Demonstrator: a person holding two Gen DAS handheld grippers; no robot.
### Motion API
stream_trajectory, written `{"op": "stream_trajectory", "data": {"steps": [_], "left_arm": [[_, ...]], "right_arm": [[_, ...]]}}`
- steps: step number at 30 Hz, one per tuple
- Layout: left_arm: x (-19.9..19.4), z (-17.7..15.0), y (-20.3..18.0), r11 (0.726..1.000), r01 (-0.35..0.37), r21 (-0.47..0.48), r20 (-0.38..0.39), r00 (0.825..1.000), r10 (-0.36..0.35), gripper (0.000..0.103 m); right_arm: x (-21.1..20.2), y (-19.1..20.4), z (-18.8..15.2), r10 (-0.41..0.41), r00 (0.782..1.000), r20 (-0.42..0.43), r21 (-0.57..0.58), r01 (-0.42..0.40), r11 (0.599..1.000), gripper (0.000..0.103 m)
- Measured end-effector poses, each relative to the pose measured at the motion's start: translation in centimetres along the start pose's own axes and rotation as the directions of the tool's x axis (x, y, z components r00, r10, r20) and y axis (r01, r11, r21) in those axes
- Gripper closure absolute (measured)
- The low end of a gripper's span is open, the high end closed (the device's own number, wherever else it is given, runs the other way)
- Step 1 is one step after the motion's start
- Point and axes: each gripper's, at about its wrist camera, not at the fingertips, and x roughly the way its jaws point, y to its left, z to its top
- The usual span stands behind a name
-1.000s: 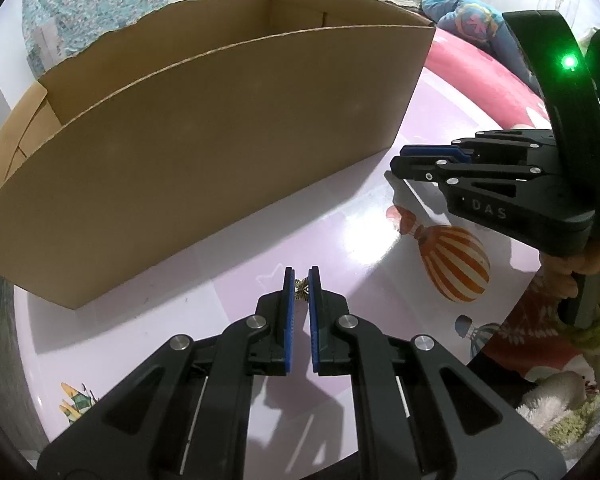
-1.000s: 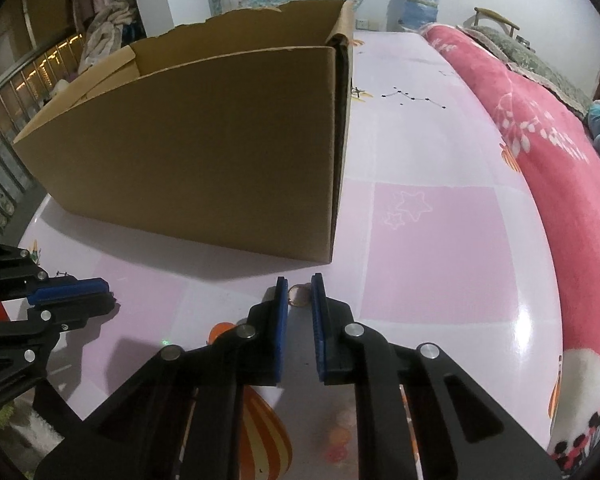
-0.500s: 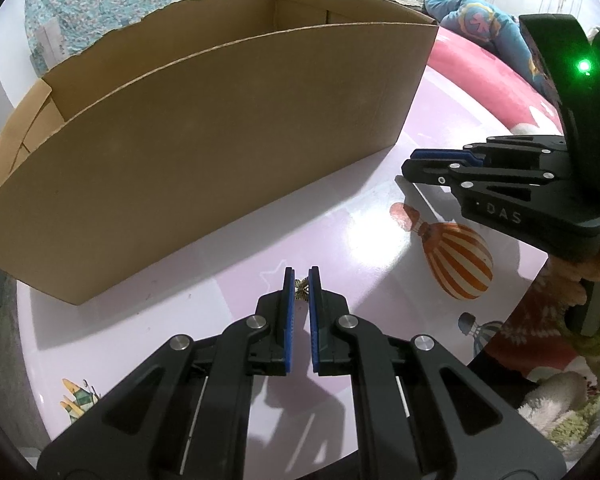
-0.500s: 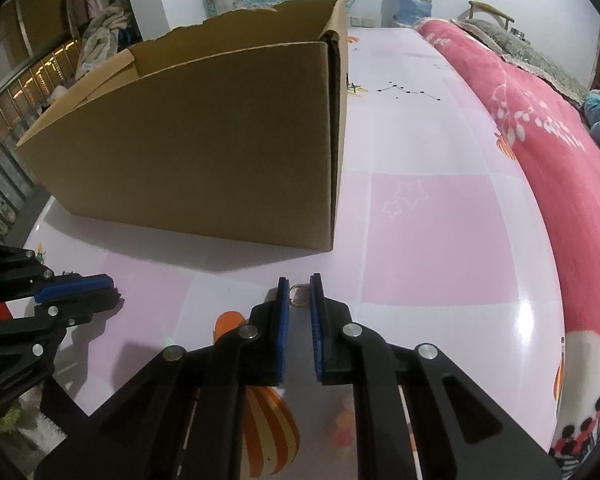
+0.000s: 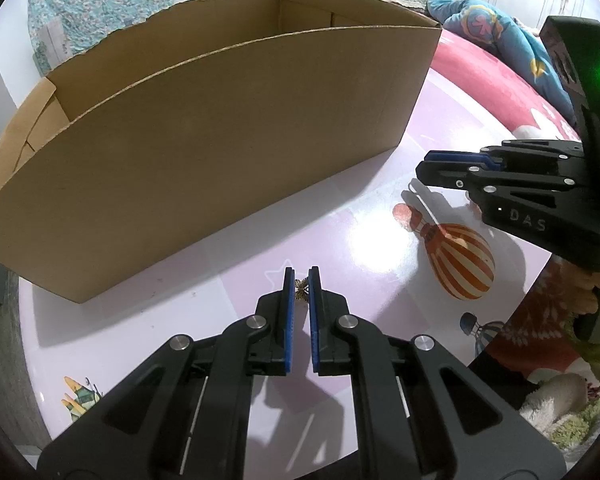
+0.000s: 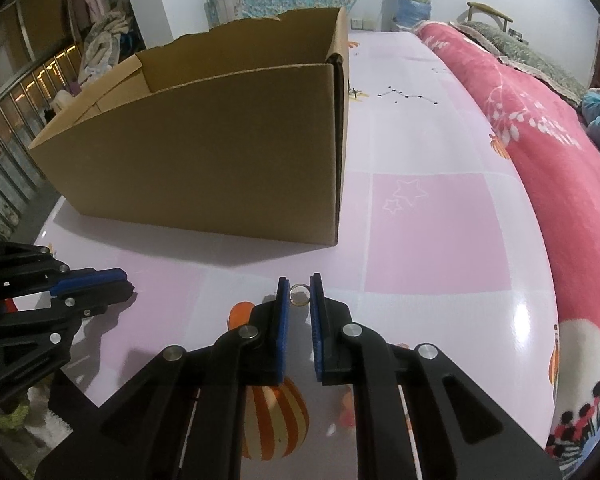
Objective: Organize jewelry
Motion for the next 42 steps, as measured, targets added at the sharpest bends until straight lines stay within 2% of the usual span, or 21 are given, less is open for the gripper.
{"op": "stream_trajectory", "data": {"steps": [16,26,30,33,37,39,42], "left_arm": [[-0.9,-0.2,0.0,1.0,-0.008,-0.007,0.029,1.0,0.008,0.097],[-5.5,-0.2,1.1,0.999,0.021,-0.025,0.119,0.993,-0.018,0.097],[-8.8,0.7,2.2,0.998,0.051,-0.033,0.193,0.98,-0.044,0.097],[-11.0,2.2,3.3,0.998,0.056,-0.032,0.255,0.966,-0.046,0.097],[-12.1,4.6,5.3,0.999,0.021,-0.042,0.311,0.951,-0.007,0.097],[-11.6,5.9,6.4,0.998,0.026,-0.056,0.307,0.952,-0.007,0.097],[-9.2,8.2,8.0,0.995,0.051,-0.087,0.259,0.965,-0.027,0.097]], "right_arm": [[-2.4,0.3,-0.3,0.012,0.999,0.04,0.001,-0.013,1.0,0.093],[-6.6,1.0,0.2,0.039,0.992,0.117,-0.011,-0.038,0.999,0.093],[-9.1,1.5,1.9,0.077,0.98,0.183,-0.026,-0.073,0.997,0.093],[-10.3,2.3,4.0,0.124,0.962,0.242,-0.057,-0.113,0.992,0.093],[-10.0,3.1,7.1,0.185,0.938,0.293,-0.087,-0.166,0.982,0.093],[-8.9,3.5,8.5,0.203,0.935,0.291,-0.097,-0.183,0.978,0.093],[-6.4,4.1,10.3,0.189,0.948,0.255,-0.117,-0.164,0.98,0.093]]}}
